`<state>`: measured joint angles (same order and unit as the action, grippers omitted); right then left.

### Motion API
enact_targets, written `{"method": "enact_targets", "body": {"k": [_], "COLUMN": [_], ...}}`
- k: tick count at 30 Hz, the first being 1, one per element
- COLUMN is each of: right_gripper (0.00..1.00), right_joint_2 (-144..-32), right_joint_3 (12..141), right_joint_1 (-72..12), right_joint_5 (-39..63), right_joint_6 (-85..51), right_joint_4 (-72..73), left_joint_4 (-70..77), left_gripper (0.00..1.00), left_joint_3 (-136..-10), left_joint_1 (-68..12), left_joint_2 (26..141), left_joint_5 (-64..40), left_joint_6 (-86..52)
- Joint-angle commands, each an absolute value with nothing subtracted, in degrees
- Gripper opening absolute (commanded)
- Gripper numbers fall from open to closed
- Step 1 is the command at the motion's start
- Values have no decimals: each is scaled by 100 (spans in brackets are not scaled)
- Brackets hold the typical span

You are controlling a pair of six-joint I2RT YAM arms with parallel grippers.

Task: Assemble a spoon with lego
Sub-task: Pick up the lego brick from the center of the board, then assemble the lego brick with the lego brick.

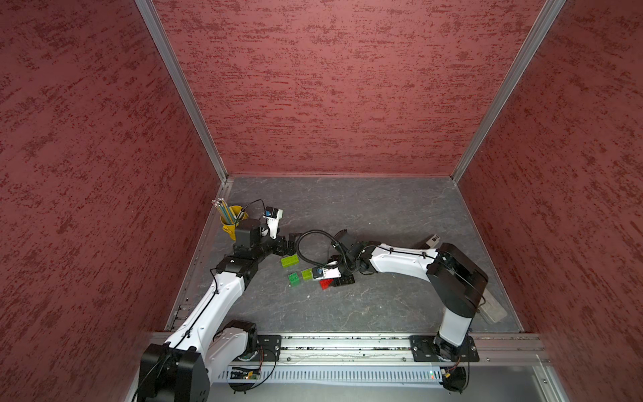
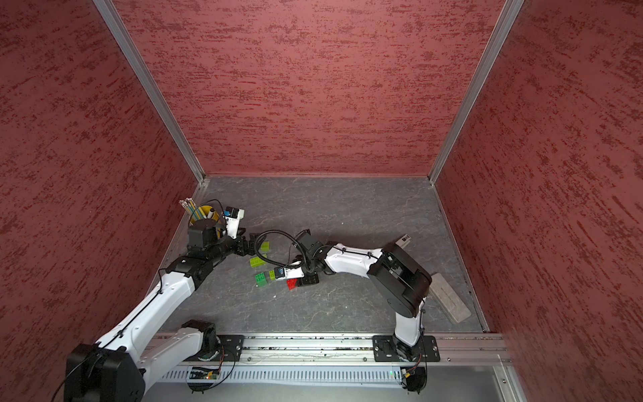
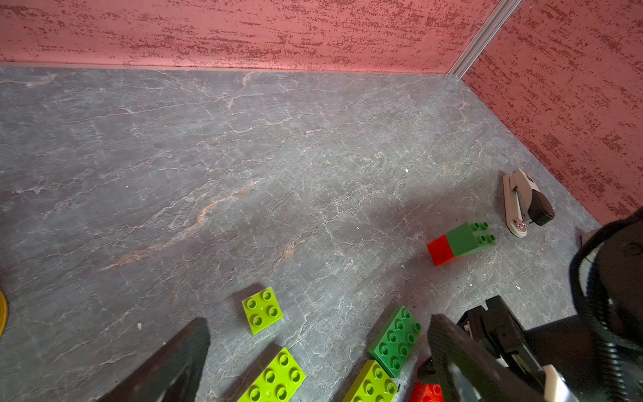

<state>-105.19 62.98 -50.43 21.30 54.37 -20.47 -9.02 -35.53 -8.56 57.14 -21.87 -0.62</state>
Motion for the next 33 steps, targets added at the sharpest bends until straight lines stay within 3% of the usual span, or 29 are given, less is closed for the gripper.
{"method": "enact_targets", "body": {"k": [1,7,17,20,28,33], "right_gripper": [51,48,26,25,22,22], "right_joint_2": [-10590,-10759,-10774,-10411,-8872,-8353], "right_joint_3": [6373,6383,6574,6592,6785,6793], "right_joint_1": [-5079,-5080,-5062,-4982,-3995,-3240], "right_joint_5": [2152,2138,2167,2371,2089,1442], "right_joint_6": [5660,5636,5540,5227,4494,4397], "right_joint_4": [-2042,-2044,-2225,-2242,-3394,-4015], "left_joint_4": [-833,-807,-844,-784,-393,71], "left_gripper": [100,100,100,100,100,100], "left_joint_3": [-3519,-3520,-3538,-3507,-3316,-3128], "left_joint_1": [-815,-817,-862,-904,-1326,-2037], "left_joint_2": [5752,5818,5833,5779,5609,5662], "left_joint_5": [-2152,-2259,-2263,-2295,-2496,-2437], "left_joint_6": [-45,-52,30,72,323,736]}}
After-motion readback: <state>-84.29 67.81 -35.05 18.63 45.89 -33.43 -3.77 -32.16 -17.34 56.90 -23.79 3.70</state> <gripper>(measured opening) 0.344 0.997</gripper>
